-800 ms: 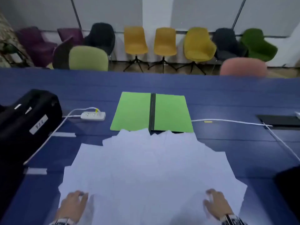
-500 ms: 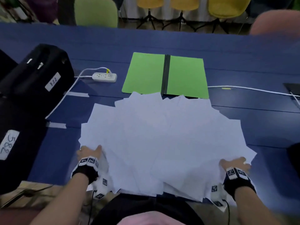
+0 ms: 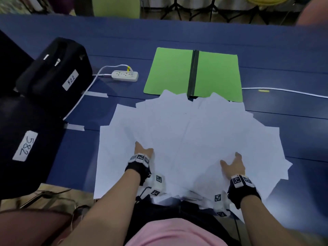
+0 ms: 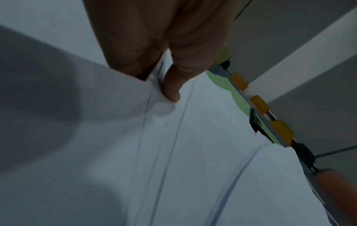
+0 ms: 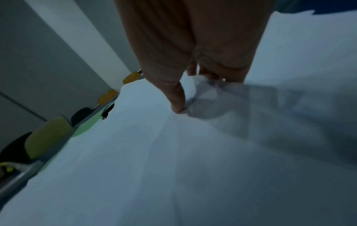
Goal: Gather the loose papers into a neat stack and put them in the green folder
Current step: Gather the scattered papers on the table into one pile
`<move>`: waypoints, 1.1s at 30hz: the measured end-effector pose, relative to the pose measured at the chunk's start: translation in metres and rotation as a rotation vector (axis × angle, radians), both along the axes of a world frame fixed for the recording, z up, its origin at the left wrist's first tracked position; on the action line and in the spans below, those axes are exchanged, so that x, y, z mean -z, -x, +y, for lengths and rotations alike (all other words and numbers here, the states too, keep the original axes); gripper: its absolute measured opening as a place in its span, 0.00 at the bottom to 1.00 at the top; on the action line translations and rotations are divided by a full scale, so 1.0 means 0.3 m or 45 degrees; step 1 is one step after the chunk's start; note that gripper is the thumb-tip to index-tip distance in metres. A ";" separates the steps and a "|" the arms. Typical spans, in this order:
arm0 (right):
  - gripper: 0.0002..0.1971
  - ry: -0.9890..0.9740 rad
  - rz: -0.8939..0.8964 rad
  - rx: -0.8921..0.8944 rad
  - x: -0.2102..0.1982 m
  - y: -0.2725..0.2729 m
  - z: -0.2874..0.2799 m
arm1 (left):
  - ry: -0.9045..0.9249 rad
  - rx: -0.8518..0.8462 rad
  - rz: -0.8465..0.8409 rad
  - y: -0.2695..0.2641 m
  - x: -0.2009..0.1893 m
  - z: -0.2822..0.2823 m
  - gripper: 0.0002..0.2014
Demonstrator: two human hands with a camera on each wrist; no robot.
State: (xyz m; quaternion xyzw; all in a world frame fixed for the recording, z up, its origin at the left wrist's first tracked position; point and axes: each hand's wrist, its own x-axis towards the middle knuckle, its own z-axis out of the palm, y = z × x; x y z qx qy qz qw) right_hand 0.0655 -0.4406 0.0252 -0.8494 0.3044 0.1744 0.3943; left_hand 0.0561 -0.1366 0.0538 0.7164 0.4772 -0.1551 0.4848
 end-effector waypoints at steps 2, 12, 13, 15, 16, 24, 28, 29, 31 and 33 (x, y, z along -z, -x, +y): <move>0.35 -0.058 -0.001 -0.027 0.007 -0.003 -0.011 | -0.014 0.042 -0.015 0.000 0.001 0.026 0.36; 0.20 -0.375 0.097 -0.103 -0.014 -0.015 0.003 | 0.009 0.223 -0.005 0.038 0.021 0.158 0.32; 0.20 -0.404 0.123 -0.130 -0.021 -0.021 0.033 | 0.080 0.196 -0.048 0.035 0.015 0.128 0.33; 0.21 -0.434 0.148 -0.212 -0.021 -0.033 0.074 | 0.135 0.154 -0.061 0.025 0.015 0.075 0.35; 0.22 -0.433 0.155 -0.236 -0.019 -0.039 0.082 | 0.113 0.148 -0.051 0.023 0.019 0.059 0.34; 0.10 -0.440 0.018 0.046 -0.022 -0.061 -0.014 | -0.096 0.058 -0.069 0.026 0.051 0.176 0.25; 0.12 -0.341 -0.074 0.102 -0.010 -0.050 -0.013 | -0.134 0.056 -0.066 0.031 0.076 0.187 0.19; 0.13 -0.314 -0.121 0.145 -0.015 -0.055 -0.021 | -0.142 0.035 -0.075 0.031 0.077 0.190 0.17; 0.17 -0.286 -0.235 0.286 -0.053 -0.072 -0.054 | -0.177 -0.049 -0.080 0.035 0.077 0.210 0.16; 0.18 -0.301 -0.352 0.434 -0.097 -0.104 -0.101 | -0.241 -0.132 -0.064 0.043 0.076 0.242 0.16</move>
